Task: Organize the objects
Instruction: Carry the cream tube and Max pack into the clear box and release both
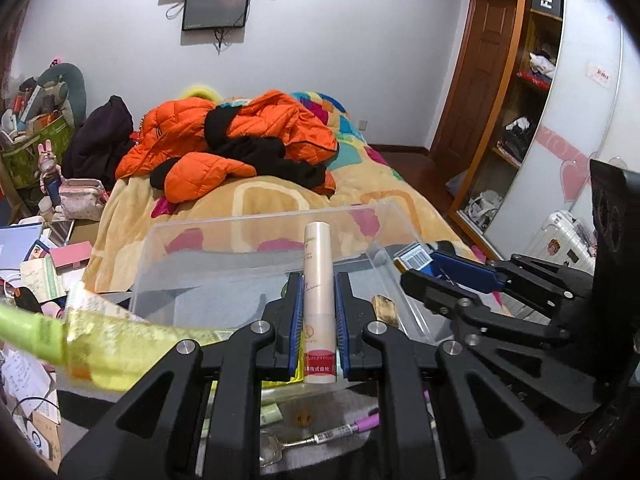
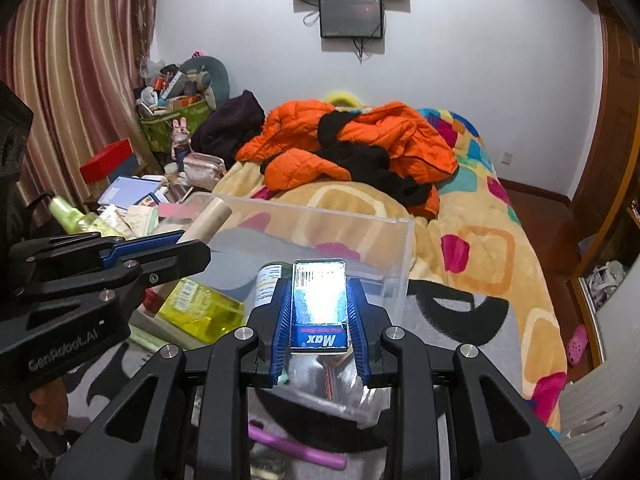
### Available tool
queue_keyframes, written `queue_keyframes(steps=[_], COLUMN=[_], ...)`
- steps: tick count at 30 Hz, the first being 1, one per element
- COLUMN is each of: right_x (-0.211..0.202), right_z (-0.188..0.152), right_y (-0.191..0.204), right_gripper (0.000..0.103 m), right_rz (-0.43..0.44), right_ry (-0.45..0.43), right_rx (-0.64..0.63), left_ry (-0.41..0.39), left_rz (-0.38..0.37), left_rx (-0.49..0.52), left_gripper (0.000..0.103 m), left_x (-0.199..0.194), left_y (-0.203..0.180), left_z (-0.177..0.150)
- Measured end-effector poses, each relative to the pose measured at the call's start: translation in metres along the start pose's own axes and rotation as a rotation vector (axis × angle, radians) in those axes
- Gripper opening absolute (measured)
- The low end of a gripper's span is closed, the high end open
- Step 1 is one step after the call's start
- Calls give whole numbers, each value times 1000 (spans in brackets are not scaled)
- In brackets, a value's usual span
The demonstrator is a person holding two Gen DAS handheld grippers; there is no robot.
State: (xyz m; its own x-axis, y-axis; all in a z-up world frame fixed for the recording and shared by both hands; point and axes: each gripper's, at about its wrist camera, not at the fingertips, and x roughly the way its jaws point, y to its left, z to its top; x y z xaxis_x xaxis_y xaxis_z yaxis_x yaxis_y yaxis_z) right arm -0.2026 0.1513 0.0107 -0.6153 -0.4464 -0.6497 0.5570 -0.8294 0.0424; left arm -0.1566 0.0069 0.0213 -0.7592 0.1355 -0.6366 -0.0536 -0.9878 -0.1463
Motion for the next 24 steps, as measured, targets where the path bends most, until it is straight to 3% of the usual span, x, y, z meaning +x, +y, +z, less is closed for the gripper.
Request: queue_keyframes(steps=[6, 15, 24], right_x=[23, 37, 37], right_z=[-4, -11, -10], right_y=[4, 13, 14], right_gripper=[25, 25, 25], right_rz=[27, 0, -12], right_ry=[61, 88, 97], right_rx=[-11, -52, -56], left_ry=[57, 140, 135], left_rz=[17, 3, 3], left_rx=[3, -11, -7], left_gripper=[14, 14, 14], left_x=[23, 47, 46], left_y=[3, 7, 7], left_z=[2, -3, -3])
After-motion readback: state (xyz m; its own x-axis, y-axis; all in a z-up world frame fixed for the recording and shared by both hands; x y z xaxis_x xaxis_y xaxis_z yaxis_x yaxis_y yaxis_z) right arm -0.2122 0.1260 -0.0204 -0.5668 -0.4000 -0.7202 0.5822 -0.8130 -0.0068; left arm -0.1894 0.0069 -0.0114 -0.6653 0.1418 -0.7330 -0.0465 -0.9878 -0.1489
